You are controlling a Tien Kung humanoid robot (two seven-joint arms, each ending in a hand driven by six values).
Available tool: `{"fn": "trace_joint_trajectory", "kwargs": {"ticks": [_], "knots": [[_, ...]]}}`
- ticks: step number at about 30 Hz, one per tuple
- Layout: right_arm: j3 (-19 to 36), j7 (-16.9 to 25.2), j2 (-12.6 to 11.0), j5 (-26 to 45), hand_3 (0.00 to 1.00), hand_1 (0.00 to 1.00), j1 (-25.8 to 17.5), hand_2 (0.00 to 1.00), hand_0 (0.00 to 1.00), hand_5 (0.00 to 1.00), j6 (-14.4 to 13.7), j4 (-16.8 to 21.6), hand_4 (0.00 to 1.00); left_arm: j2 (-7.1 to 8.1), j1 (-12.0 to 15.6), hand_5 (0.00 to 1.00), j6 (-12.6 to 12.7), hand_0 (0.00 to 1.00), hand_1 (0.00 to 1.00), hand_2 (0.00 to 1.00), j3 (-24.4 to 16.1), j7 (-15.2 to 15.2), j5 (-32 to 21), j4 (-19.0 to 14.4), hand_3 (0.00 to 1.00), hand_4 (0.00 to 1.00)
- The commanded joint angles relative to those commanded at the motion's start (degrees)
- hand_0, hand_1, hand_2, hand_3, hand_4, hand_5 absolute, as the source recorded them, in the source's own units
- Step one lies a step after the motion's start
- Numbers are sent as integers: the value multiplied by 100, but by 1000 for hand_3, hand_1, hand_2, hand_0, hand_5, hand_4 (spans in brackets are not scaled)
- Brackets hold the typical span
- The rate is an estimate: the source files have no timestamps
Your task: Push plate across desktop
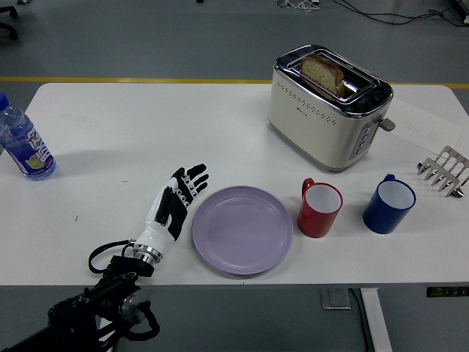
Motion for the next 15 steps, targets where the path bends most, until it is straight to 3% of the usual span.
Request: {"fn": "trace_joint_trajectory", "kwargs": {"ticks": [1, 6, 8, 9, 14, 15], "knots": [[-1, 0, 0, 1, 545, 488, 0, 595, 515, 240, 0, 0, 220, -1, 3, 998, 2, 864, 879, 893, -18, 0, 5, 1, 753, 458], [13, 3, -6, 0, 546, 488, 14, 595, 515, 240, 1, 0, 220, -14, 248, 998, 166, 834, 847, 874, -996, 0, 453, -109, 737, 461], [20, 4, -9, -8, 546, 488, 19, 595, 515, 240, 4, 0, 220, -9, 350, 998, 126, 834, 847, 874, -1450, 129, 630, -178, 737, 461], [20, 4, -9, -9, 546, 488, 20, 594, 516, 237, 4, 0, 221, -8, 360, 998, 122, 750, 736, 734, -1592, 142, 649, -184, 653, 462], [70, 1, -13, -89, 546, 488, 26, 594, 516, 237, 21, 0, 221, -30, 653, 998, -41, 750, 736, 734, -2689, 748, 1230, -455, 653, 462], [78, 1, -13, -99, 546, 488, 26, 595, 516, 237, 23, 0, 221, -26, 688, 998, -58, 658, 669, 652, -2910, 806, 1292, -496, 625, 462]]}}
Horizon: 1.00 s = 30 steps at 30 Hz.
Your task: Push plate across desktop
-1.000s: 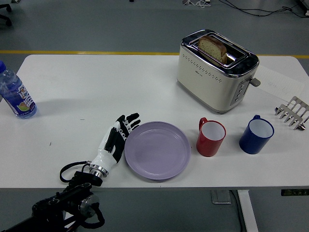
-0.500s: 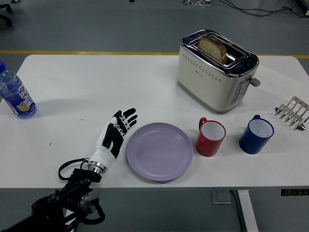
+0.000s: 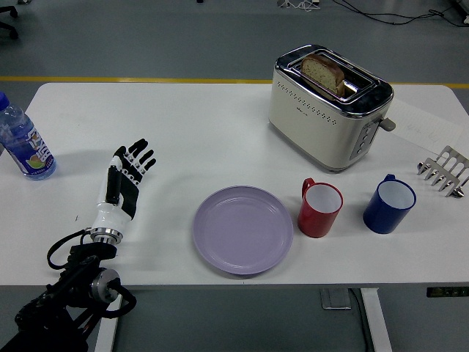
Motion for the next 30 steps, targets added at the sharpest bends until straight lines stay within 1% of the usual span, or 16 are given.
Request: {"fn": "trace_joint_trajectory", "kwargs": {"ticks": [1, 3, 5, 6, 8, 11, 13, 14, 17, 19, 21, 22, 23, 26, 28, 30], "knots": [[8, 2, -2, -8, 546, 488, 0, 595, 516, 237, 3, 0, 221, 10, 58, 998, -28, 658, 669, 652, -261, 131, 119, -76, 625, 462], [11, 2, -3, -10, 546, 488, 0, 595, 516, 237, 4, 0, 221, 14, 80, 998, -39, 658, 669, 652, -544, 183, 165, -104, 625, 462], [32, 1, -4, -33, 546, 488, 6, 595, 516, 237, 8, 0, 221, 35, 203, 998, -88, 658, 669, 652, -929, 362, 275, -247, 625, 462], [46, 0, -5, -42, 546, 487, 8, 594, 516, 238, 10, 0, 221, 41, 258, 998, -107, 615, 647, 634, -1131, 437, 319, -309, 619, 465], [54, -1, -3, -53, 546, 487, 8, 594, 516, 238, 13, 0, 221, 58, 374, 998, -143, 615, 647, 634, -1439, 540, 341, -425, 619, 465], [59, -2, -4, -39, 546, 487, 3, 594, 516, 238, 11, 0, 221, 98, 637, 998, -263, 615, 647, 634, -1916, 724, 332, -632, 619, 465], [64, -2, -3, -40, 546, 488, 1, 594, 516, 237, 11, 0, 221, 104, 683, 998, -282, 605, 641, 631, -2027, 753, 328, -664, 614, 469], [74, -5, -5, -44, 546, 488, -5, 594, 516, 237, 12, 0, 221, 122, 826, 998, -350, 605, 641, 631, -2244, 845, 287, -751, 614, 469], [90, -8, -5, -53, 546, 488, -13, 594, 516, 237, 13, 0, 221, 141, 984, 998, -410, 605, 641, 631, -2579, 922, 240, -821, 614, 469], [97, -9, -5, -58, 546, 488, -17, 594, 515, 237, 13, 0, 221, 149, 1035, 998, -428, 589, 634, 631, -2714, 944, 221, -841, 615, 476], [111, -8, -9, -58, 546, 488, -30, 594, 515, 237, 17, 0, 221, 174, 1110, 998, -478, 589, 634, 631, -2931, 1074, 169, -839, 615, 476], [138, -16, -8, -90, 546, 488, -38, 594, 515, 237, 23, 0, 221, 184, 1130, 998, -579, 589, 634, 631, -3092, 1236, 193, -814, 615, 476], [149, -20, -8, -106, 546, 488, -41, 594, 515, 237, 27, 0, 221, 188, 1137, 998, -628, 589, 634, 631, -3207, 1364, 204, -804, 615, 476], [175, -29, -8, -143, 545, 488, -51, 594, 515, 236, 34, 0, 221, 179, 1155, 998, -732, 587, 636, 633, -3406, 1579, 219, -810, 621, 485], [181, -32, -8, -145, 545, 488, -57, 594, 515, 236, 33, 0, 221, 166, 1176, 998, -848, 587, 636, 633, -3521, 1764, 175, -828, 621, 485], [178, -32, -9, -131, 545, 488, -65, 594, 515, 236, 29, 0, 221, 151, 1209, 998, -1077, 587, 636, 633, -3658, 2115, 87, -848, 621, 485]]}}
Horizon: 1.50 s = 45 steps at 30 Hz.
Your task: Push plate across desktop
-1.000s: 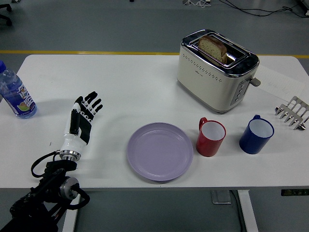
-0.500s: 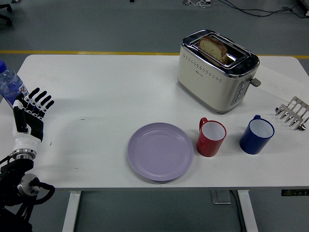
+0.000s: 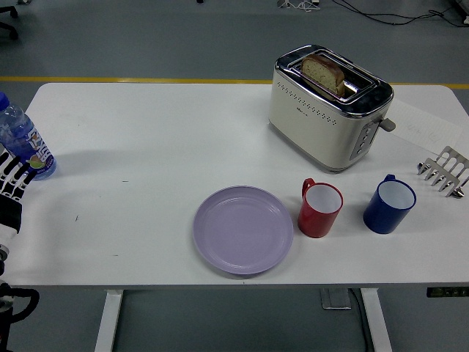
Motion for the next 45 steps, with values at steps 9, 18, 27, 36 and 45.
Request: {"fn": "trace_joint_trajectory", "kwargs": {"ticks": [9, 18, 27, 36, 45], "knots": [[-16, -1, -11, 2, 546, 487, -26, 594, 515, 238, -11, 0, 224, -35, 98, 998, -592, 599, 663, 642, -303, 886, -324, -72, 643, 497], [-12, -13, -19, -37, 545, 487, -47, 594, 515, 239, -7, 0, 225, -59, 134, 998, -575, 598, 666, 644, -257, 920, -411, -60, 646, 499], [-51, -11, -20, 0, 545, 488, -52, 594, 516, 240, -15, 0, 226, -58, 127, 998, -551, 602, 665, 650, -200, 913, -410, -40, 659, 522], [-88, -15, -8, 49, 545, 488, -32, 595, 516, 241, -19, 0, 225, -76, 160, 998, -524, 603, 668, 651, -248, 914, -423, -50, 662, 526], [-162, -2, -20, 167, 545, 488, 17, 595, 515, 241, -40, 0, 225, -95, 109, 998, -450, 606, 667, 653, -261, 915, -402, -22, 665, 528]]}}
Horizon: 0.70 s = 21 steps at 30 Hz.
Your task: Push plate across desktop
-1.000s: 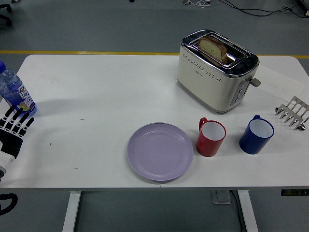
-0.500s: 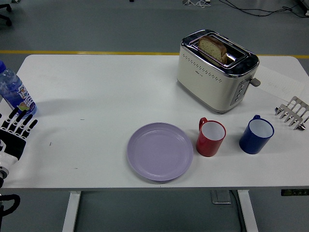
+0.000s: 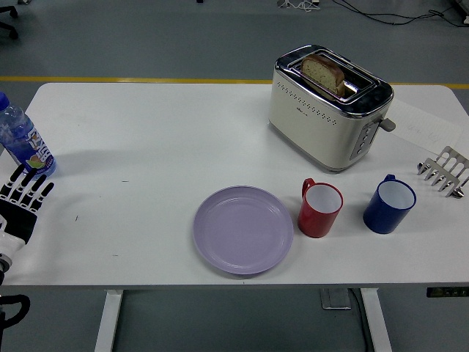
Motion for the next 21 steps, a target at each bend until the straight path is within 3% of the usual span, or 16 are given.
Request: {"fn": "trace_joint_trajectory", "kwargs": {"ticks": [21], "knots": [[16, 9, 1, 1, 545, 489, 69, 595, 515, 241, -6, 0, 225, -14, -35, 998, -12, 610, 666, 654, -34, 21, 12, 1, 667, 526]]}}
